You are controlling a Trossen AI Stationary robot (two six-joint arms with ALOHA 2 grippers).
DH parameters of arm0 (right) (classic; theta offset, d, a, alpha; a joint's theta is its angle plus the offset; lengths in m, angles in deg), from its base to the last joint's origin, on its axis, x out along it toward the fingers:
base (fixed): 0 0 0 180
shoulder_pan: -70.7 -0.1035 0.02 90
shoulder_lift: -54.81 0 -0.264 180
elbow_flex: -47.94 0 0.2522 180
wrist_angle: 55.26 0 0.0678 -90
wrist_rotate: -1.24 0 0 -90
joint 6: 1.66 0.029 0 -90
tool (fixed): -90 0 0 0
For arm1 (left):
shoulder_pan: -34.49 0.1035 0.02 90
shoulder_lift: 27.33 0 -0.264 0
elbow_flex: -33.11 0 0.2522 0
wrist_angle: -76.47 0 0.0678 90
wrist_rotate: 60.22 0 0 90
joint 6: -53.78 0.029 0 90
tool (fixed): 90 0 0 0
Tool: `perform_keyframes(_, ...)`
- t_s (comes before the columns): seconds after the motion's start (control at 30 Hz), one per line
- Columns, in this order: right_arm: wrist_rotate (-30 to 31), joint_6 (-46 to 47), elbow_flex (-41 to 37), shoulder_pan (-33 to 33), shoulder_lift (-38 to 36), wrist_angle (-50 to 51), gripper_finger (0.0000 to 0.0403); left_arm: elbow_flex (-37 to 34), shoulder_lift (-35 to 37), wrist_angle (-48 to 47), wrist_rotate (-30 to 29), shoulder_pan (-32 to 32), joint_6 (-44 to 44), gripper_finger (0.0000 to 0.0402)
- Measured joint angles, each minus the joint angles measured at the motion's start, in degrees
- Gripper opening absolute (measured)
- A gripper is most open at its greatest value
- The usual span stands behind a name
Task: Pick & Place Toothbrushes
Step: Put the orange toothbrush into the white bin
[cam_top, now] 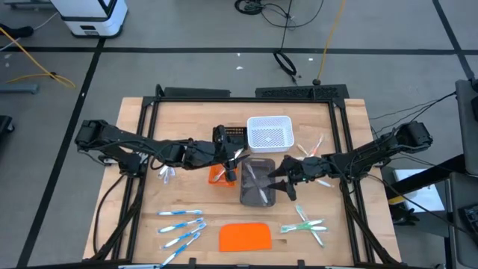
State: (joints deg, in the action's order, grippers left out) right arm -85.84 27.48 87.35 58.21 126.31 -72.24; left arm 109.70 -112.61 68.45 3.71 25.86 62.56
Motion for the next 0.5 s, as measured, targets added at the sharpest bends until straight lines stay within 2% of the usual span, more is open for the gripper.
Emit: perform_keyframes(0.5, -0.17, -3.58, 0.04, 0.00, -0.04, -4.65, 0.0227, 0.00, -0.02, -4.16, 0.00, 0.01, -0.52, 0.0189)
